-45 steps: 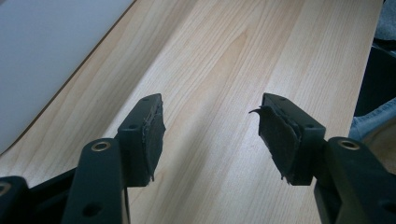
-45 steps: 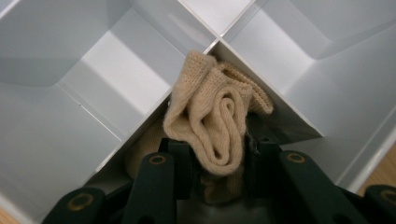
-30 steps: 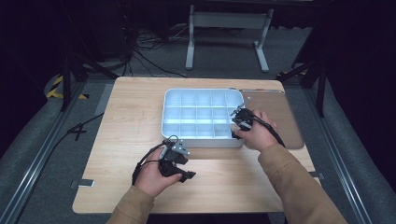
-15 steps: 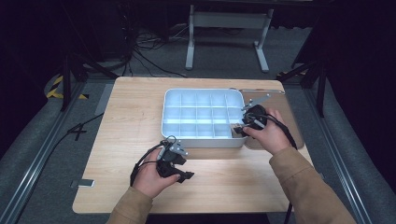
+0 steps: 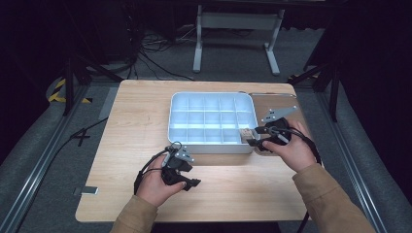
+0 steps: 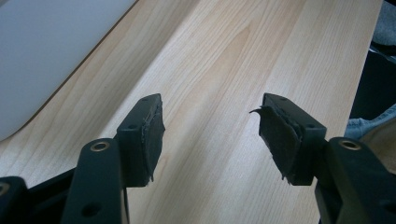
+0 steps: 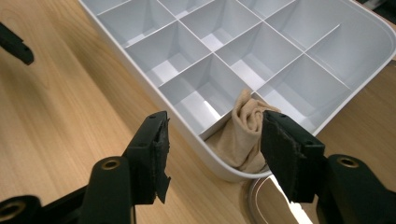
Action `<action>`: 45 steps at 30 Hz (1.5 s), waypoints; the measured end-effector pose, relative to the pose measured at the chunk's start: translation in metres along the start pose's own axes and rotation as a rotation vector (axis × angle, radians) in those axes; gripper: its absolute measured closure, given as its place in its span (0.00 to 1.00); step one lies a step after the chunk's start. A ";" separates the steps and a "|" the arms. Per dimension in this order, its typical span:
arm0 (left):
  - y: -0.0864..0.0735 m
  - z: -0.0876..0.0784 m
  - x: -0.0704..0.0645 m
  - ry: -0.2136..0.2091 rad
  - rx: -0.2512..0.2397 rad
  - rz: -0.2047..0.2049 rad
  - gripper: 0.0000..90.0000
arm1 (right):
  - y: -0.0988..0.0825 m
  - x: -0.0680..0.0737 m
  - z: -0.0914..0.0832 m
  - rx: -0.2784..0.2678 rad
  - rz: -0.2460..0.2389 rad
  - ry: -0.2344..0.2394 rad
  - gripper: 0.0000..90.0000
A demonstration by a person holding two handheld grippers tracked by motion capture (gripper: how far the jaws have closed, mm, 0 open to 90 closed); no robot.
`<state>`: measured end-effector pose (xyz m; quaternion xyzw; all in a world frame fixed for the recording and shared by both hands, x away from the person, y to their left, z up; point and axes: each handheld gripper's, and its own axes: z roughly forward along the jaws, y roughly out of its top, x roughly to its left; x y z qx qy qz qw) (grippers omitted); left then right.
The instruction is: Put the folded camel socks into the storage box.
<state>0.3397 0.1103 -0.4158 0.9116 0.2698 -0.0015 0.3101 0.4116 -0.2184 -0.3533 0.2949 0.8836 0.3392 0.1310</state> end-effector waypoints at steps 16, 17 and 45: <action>-0.006 -0.007 -0.003 0.004 0.002 -0.003 0.45 | -0.028 0.032 -0.015 -0.065 -0.067 0.067 0.46; -0.006 -0.007 -0.003 0.004 0.002 -0.005 0.45 | -0.030 0.035 -0.016 -0.074 -0.070 0.068 0.46; -0.002 0.006 -0.004 -0.016 0.062 0.015 0.44 | -0.087 0.052 0.026 0.030 -0.030 0.103 0.42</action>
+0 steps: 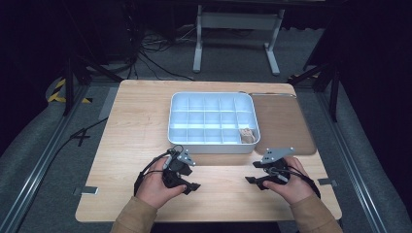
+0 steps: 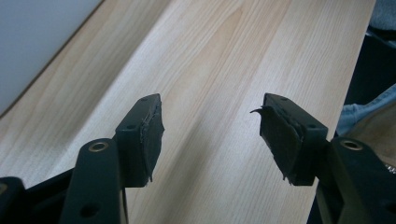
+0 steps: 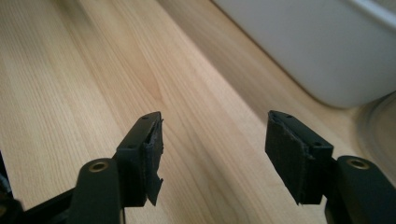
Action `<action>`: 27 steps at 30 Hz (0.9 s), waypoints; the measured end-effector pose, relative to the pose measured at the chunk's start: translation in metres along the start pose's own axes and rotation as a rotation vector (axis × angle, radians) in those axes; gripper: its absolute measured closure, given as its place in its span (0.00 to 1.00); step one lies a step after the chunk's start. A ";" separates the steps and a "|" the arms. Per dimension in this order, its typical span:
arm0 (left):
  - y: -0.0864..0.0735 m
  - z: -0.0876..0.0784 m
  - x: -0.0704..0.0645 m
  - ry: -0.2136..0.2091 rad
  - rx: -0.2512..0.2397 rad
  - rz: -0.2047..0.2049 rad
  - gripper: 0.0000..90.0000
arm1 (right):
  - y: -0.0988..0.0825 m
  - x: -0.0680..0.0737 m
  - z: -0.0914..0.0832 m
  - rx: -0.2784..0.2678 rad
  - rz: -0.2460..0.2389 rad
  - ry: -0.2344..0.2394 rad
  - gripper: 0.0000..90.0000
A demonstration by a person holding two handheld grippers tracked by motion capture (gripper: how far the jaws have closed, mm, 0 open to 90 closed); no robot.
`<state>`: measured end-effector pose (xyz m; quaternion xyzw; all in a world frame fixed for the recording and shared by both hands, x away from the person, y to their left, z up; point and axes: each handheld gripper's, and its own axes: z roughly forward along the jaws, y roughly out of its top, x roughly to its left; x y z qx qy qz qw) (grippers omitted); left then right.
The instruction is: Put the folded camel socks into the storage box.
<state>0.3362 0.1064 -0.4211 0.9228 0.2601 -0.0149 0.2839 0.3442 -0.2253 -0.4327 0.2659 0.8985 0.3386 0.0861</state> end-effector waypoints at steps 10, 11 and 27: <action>-0.003 0.004 0.001 0.001 0.037 -0.006 0.44 | -0.016 0.005 0.017 0.013 -0.006 0.013 0.39; -0.003 0.004 0.001 0.002 0.037 0.000 0.43 | -0.018 0.006 0.018 0.006 -0.011 0.016 0.38; -0.020 0.018 -0.001 -0.013 0.145 0.050 0.40 | -0.030 0.004 0.028 -0.019 -0.008 0.056 0.35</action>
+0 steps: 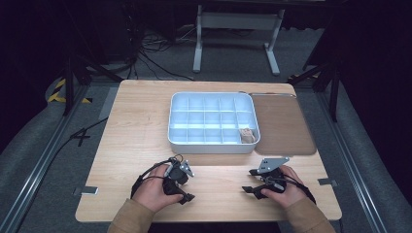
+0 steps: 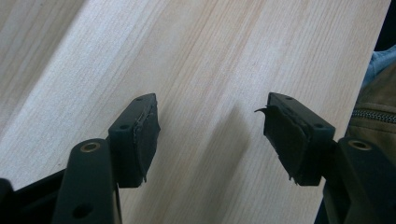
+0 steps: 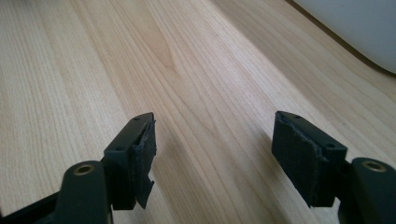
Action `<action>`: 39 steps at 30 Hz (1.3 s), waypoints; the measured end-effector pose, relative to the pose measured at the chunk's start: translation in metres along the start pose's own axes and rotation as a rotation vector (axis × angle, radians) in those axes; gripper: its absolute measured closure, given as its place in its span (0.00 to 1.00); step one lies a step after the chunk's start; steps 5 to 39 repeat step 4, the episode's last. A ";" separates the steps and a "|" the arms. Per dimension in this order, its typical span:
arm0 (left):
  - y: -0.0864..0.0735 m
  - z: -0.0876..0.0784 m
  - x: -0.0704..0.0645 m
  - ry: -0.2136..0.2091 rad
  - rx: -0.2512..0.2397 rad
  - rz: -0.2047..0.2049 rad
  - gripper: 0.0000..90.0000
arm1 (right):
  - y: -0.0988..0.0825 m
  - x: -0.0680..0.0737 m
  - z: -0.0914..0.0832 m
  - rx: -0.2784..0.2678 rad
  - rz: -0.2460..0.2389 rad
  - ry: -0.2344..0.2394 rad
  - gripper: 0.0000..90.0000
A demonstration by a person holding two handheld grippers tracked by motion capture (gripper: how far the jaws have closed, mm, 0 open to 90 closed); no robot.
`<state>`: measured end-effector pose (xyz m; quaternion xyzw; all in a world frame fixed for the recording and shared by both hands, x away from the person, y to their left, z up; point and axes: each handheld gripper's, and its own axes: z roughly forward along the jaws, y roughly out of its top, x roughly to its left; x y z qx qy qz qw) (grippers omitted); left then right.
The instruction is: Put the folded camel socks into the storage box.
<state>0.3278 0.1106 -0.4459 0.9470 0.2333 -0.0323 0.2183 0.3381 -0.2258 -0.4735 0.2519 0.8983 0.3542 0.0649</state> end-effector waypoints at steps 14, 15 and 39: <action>-0.002 0.002 0.001 0.011 0.004 0.004 0.38 | -0.002 -0.001 -0.002 -0.002 0.038 -0.011 0.35; -0.002 0.002 0.001 0.011 0.004 0.004 0.38 | -0.002 -0.001 -0.002 -0.002 0.038 -0.011 0.35; -0.002 0.002 0.001 0.011 0.004 0.004 0.38 | -0.002 -0.001 -0.002 -0.002 0.038 -0.011 0.35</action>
